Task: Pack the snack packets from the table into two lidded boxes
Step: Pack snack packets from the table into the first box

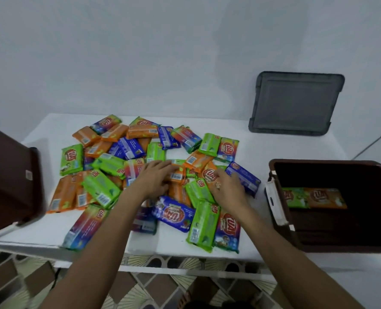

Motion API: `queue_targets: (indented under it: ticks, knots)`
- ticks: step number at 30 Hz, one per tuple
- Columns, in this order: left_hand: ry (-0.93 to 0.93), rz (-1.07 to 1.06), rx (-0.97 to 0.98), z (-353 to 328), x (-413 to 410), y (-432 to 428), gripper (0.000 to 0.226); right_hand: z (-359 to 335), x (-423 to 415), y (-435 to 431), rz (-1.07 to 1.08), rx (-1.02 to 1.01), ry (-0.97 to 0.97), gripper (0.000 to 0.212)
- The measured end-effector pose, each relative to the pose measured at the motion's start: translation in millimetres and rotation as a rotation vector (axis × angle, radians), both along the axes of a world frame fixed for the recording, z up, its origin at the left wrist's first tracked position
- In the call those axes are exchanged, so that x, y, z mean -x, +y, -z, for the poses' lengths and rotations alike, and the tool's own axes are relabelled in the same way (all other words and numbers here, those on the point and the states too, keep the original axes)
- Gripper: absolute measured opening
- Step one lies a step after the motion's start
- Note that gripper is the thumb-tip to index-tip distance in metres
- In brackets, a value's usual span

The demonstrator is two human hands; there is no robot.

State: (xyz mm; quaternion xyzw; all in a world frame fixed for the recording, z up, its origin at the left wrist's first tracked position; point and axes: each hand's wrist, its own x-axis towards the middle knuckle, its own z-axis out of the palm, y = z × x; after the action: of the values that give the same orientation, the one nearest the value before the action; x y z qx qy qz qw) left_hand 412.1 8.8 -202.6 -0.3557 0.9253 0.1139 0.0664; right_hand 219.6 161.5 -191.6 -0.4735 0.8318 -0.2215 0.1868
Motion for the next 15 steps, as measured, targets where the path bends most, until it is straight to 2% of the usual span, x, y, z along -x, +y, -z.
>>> queue_targets:
  ticks: [2,7,9,15]
  knots:
    - [-0.012,0.016,0.015,-1.5,1.9,-6.9,0.067,-2.4,-0.4,-1.3,0.033,0.087,-0.083,0.037]
    - [0.14,0.019,-0.026,-0.9,0.0,-16.9,0.062,-24.5,9.2,4.4,0.045,0.254,-0.106,0.035]
    - [0.296,0.029,-0.077,-4.6,2.6,-12.8,0.056,-36.5,20.0,11.5,0.049,0.313,-0.079,0.033]
    - [0.759,-0.005,-0.193,-49.4,39.6,38.5,0.03,-70.7,75.6,46.2,0.094,0.474,-0.25,0.016]
